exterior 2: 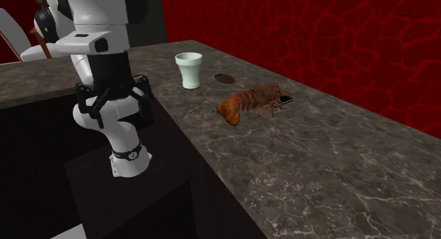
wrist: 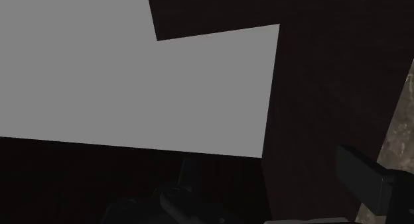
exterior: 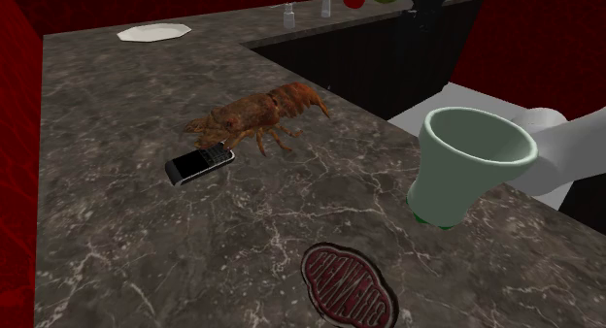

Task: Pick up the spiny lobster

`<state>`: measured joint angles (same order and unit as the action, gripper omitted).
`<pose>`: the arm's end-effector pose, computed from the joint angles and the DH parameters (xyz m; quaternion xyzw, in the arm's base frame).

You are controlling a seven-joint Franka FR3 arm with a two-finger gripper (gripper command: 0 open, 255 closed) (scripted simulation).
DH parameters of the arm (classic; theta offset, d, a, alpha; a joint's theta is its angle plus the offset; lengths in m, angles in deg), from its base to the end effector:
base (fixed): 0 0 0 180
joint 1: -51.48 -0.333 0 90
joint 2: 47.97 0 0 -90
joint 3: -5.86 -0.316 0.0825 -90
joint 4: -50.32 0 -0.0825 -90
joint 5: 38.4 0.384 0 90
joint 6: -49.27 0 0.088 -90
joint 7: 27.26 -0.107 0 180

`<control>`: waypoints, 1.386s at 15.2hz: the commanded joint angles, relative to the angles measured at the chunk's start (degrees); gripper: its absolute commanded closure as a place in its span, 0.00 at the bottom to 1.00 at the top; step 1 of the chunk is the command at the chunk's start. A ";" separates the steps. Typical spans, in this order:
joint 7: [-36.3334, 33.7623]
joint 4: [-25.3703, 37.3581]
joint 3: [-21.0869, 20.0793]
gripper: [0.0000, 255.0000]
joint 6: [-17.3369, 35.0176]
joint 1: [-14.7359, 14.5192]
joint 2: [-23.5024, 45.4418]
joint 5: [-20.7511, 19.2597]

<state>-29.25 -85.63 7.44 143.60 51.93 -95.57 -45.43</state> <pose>0.3019 -0.0258 0.6037 0.9969 -0.0296 0.0522 0.0509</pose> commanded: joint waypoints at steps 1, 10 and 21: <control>0.00 0.00 0.00 0.00 0.00 0.00 0.00 0.00; 8.84 4.65 -6.89 0.00 8.50 -8.82 7.74 -1.78; 19.05 6.97 -15.77 0.00 17.61 -18.40 13.42 -5.18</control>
<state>-10.79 -78.75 -7.13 160.38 34.52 -82.63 -50.32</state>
